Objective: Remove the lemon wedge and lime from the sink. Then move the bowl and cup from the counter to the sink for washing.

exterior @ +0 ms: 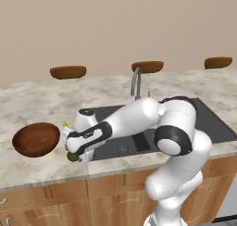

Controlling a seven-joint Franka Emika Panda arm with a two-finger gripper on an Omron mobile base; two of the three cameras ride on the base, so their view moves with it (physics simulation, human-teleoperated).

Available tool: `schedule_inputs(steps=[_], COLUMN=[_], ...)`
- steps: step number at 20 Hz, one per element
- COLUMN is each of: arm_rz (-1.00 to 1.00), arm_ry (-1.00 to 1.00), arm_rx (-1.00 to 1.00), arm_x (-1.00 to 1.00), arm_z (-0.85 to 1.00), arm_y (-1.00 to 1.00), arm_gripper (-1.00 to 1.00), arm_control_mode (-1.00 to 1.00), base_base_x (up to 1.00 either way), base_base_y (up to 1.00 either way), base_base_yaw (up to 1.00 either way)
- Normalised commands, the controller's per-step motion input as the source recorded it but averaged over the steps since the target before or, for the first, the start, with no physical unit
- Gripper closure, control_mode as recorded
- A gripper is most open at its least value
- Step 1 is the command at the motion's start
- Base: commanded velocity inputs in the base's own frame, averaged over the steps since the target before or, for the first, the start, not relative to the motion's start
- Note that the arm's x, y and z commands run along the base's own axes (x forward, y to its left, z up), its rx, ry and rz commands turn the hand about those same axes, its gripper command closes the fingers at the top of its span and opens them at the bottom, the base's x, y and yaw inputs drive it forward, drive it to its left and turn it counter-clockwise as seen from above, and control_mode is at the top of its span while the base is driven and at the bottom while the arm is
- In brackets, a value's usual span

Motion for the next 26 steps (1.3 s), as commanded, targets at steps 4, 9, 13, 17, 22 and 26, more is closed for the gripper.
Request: schedule_inputs(steps=[4, 9, 13, 17, 22, 26], arm_rz=[-0.02, -0.04, -0.03, 0.00, 0.00, 0.01], arm_ry=[0.02, 0.04, 0.00, -0.02, -0.02, 0.00], arm_rx=[0.00, -0.02, -0.02, -0.01, 0.00, 0.00], arm_x=[-0.16, -0.03, 0.03, 0.00, 0.00, 0.00], arm_z=[0.16, 0.02, 0.03, 0.26, 0.33, 0.30], arm_y=[-0.18, -0.03, 0.00, -0.05, -0.03, -0.03], arm_gripper=[-1.00, -1.00, -1.00, -1.00, -1.00, -1.00], arm_control_mode=[-1.00, -1.00, -1.00, -1.00, -1.00, -1.00], base_base_x=[0.00, 0.00, 0.00, 0.00, 0.00, 0.00], base_base_y=[0.00, 0.00, 0.00, 0.00, 0.00, 0.00], base_base_yaw=[0.00, 0.00, 0.00, 0.00, 0.00, 0.00])
